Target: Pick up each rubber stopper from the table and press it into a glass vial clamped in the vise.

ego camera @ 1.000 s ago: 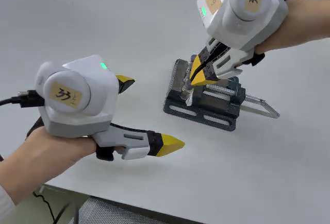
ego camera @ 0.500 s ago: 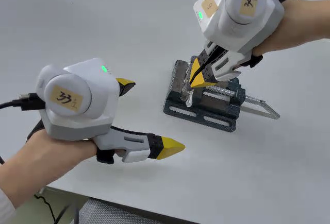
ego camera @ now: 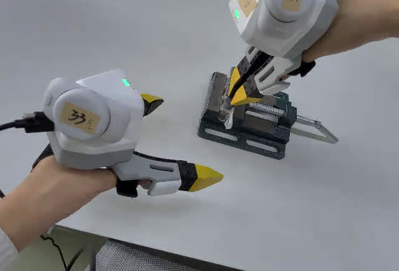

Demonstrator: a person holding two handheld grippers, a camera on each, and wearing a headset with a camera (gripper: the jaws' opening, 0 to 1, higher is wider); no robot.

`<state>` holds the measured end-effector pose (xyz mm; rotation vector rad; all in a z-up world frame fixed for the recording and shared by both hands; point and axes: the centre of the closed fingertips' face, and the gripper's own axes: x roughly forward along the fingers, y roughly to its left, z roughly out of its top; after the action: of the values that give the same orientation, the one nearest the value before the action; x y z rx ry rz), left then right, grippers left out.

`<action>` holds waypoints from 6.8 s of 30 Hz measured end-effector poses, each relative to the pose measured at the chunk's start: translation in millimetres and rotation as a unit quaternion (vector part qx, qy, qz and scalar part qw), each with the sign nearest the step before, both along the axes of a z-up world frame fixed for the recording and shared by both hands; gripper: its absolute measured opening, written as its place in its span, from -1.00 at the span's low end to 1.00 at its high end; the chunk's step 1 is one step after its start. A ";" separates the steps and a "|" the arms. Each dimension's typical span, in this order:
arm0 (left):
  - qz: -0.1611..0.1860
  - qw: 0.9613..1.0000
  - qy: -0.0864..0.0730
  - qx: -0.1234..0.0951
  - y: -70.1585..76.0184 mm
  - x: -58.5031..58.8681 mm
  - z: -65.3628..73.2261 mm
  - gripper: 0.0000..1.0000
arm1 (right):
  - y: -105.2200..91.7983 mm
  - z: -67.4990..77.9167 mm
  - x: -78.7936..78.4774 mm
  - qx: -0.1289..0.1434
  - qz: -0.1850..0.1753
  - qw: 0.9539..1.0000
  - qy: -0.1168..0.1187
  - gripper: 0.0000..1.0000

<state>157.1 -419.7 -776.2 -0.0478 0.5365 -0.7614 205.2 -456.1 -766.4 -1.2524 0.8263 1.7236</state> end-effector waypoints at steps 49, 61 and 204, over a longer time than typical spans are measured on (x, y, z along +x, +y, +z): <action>0.007 1.000 0.002 -0.011 -3.3 3.5 -0.6 0.86 | 1.8 -6.0 -0.8 -0.034 -0.042 0.998 -0.020 -1.00; 0.013 1.000 0.000 -0.012 0.0 5.8 -0.3 0.86 | 1.4 -6.6 -1.5 -0.043 -0.044 0.998 -0.019 -1.00; 0.007 0.999 -0.028 0.015 16.8 8.0 41.5 0.96 | -96.4 14.4 -32.3 0.228 -0.408 0.884 -0.009 0.98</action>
<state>165.1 -402.9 -734.7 -0.0020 0.4937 -0.7382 172.8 -552.5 -751.9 -0.4736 0.7257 1.1030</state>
